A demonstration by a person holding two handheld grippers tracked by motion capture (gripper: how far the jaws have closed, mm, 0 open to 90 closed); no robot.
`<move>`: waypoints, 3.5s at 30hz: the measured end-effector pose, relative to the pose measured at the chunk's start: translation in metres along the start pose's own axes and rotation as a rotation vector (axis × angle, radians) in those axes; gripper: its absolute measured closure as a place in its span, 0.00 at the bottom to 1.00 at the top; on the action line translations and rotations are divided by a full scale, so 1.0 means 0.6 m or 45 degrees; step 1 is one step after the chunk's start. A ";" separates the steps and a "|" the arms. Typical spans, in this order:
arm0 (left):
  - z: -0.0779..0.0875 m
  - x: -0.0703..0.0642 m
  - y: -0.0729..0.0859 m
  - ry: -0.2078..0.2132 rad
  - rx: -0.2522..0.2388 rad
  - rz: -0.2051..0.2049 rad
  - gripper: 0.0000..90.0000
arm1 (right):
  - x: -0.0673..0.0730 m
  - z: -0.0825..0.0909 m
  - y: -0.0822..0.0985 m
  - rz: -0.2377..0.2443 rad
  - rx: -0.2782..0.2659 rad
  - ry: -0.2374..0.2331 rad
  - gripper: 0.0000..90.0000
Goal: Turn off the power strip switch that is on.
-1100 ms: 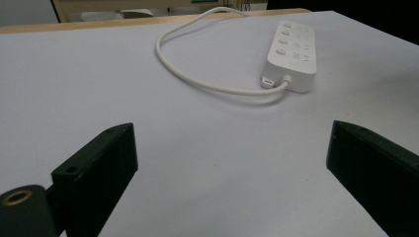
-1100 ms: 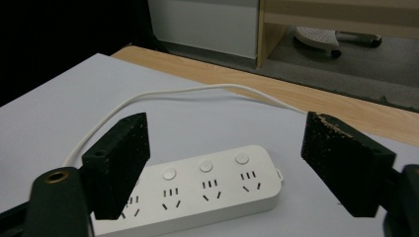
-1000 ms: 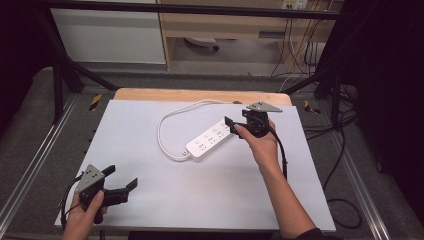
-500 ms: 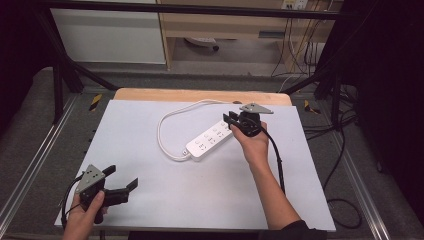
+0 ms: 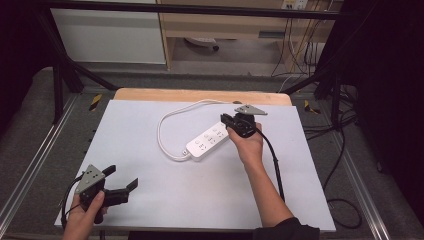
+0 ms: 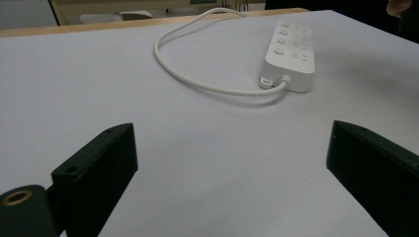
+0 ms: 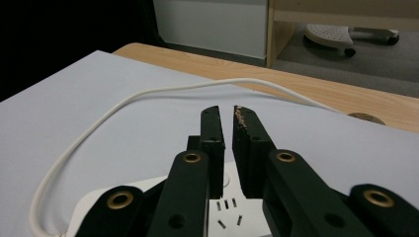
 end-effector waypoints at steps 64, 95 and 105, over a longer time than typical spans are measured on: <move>0.001 0.000 0.000 -0.003 0.005 0.004 0.06 | 0.022 -0.061 0.071 0.080 0.137 0.037 1.00; 0.000 -0.001 0.002 -0.001 0.011 0.002 0.06 | 0.041 -0.084 0.102 0.121 0.159 0.029 1.00; 0.001 -0.001 0.001 0.000 0.009 -0.001 0.06 | 0.042 -0.089 0.106 0.113 0.137 0.032 1.00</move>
Point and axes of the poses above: each handheld gripper's, and its own axes: z roughly backward along the jaws, y roughly out of its underside, x roughly to its left, the point moved 6 cm from there along -z, roughly forward along the jaws, and after that the axes turned 14 degrees about -z, right-handed, at the moved point
